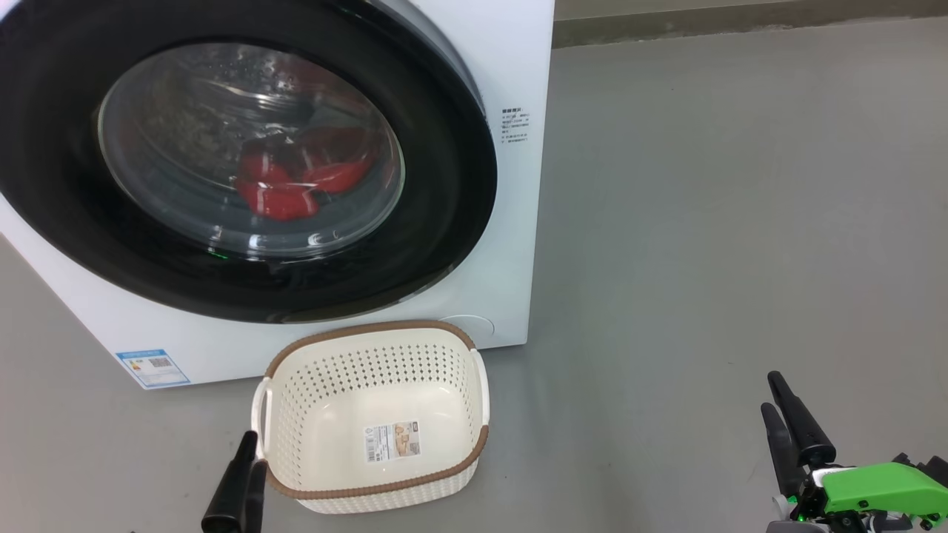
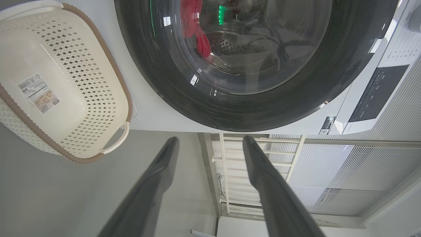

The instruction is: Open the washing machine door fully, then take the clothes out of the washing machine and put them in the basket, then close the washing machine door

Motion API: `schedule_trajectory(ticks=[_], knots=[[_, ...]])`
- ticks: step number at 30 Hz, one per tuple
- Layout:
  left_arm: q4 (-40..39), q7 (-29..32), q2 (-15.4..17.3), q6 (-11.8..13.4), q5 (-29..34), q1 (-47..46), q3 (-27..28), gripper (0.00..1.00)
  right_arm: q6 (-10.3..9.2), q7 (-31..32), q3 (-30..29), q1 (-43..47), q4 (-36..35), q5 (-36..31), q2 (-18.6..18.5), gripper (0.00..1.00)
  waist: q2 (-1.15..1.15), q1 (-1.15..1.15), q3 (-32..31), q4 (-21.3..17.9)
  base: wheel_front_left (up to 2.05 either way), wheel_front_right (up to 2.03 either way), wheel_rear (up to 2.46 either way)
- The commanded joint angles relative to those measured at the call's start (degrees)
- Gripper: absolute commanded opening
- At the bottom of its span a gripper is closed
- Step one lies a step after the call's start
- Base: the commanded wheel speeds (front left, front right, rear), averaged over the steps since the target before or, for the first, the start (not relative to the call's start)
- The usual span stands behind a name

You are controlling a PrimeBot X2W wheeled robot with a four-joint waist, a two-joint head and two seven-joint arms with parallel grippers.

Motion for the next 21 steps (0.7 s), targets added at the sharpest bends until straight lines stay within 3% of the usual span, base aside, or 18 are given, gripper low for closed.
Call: schedule_trajectory(ticks=[1, 10, 21], knots=[[-1.75, -0.38, 0.91, -0.07, 0.58, -2.07, 0.04, 1.00, 0.01, -0.33, 0.39, -2.22, -1.65, -1.08, -0.90, 1.00, 0.00, 0.00, 0.02, 0.00, 0.00, 0.00, 0.00], [-2.04, -2.35, 2.10, -0.10, 4.56, -2.82, -1.06, 1.00, 0.01, -1.96, 1.62, -3.22, -1.79, -6.30, -1.45, 1.00, 0.00, -0.01, 0.29, -0.08, 0.00, 0.00, 0.00], [-3.94, -4.37, 2.09, -0.14, 13.80, -3.55, -0.67, 1.00, 0.02, -3.99, 2.39, -4.29, -2.56, -17.07, -1.46, 1.00, 0.00, -0.01, 0.82, -0.11, 0.00, 0.00, 0.00]])
